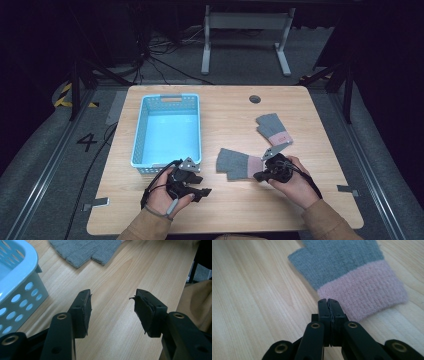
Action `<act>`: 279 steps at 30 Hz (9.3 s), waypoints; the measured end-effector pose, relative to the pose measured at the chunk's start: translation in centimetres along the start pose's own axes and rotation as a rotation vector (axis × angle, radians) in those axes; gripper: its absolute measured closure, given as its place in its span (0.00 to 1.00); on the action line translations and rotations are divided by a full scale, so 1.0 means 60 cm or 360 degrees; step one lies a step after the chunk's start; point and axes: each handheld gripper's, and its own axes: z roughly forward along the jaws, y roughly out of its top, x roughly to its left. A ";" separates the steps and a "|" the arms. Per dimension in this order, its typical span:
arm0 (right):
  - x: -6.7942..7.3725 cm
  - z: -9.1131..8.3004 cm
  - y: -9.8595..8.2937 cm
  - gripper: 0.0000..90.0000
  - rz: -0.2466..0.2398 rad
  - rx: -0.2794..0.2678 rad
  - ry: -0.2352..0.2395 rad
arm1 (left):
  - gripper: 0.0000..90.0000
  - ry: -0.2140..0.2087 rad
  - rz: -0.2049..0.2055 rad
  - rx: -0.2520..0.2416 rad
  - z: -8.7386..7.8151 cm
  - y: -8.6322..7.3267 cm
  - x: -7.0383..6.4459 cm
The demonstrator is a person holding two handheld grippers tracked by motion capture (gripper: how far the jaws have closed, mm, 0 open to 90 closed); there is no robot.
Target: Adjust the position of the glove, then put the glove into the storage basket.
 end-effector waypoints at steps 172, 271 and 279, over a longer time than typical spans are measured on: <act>-0.048 -0.073 0.112 0.92 -0.0312 -0.0349 -0.0016 | 0.52 -0.0017 0.0024 0.0021 0.007 0.008 -0.006; 0.010 -0.041 -0.044 0.62 -0.0012 -0.0016 -0.0027 | 0.63 0.0167 0.0028 0.0046 0.102 0.059 0.011; 0.012 -0.038 -0.048 0.64 -0.0011 -0.0013 -0.0040 | 0.65 0.0241 -0.0007 0.0065 0.117 0.064 0.015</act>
